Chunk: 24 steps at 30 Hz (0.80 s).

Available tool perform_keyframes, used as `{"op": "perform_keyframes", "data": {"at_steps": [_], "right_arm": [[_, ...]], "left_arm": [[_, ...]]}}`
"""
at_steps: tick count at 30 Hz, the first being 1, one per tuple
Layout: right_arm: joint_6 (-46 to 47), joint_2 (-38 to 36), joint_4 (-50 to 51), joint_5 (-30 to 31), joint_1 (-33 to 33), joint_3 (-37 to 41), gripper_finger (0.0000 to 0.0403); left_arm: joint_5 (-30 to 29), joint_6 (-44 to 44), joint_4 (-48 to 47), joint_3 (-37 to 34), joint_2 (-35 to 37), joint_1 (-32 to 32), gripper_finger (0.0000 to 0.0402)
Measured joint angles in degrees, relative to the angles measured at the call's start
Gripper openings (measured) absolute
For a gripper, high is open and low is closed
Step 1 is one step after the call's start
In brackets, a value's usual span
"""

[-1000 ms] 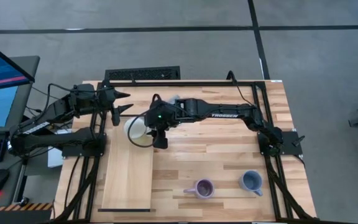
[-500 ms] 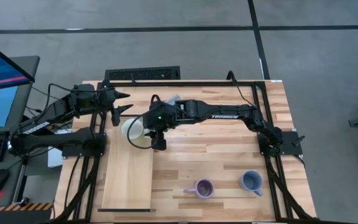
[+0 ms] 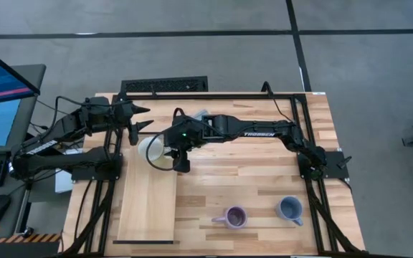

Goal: Stack small to large cups/mugs on shelf
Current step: Put the yellow mug on the shelf

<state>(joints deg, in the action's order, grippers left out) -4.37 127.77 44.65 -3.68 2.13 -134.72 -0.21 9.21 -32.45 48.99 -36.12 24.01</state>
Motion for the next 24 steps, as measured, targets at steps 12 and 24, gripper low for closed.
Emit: {"op": "perform_keyframes", "data": {"at_steps": [12, 24], "right_arm": [[-0.15, 0.02, -0.74, 0.00, 0.00, 0.00, 0.0166], [-0.15, 0.04, -1.48, 0.70, -0.04, 0.00, 0.0171]], "left_arm": [[0.01, 0.01, -0.04, 0.00, 0.01, 0.02, 0.0203], [0.01, 0.00, -0.10, 0.00, 0.00, 0.00, 0.0203]]}}
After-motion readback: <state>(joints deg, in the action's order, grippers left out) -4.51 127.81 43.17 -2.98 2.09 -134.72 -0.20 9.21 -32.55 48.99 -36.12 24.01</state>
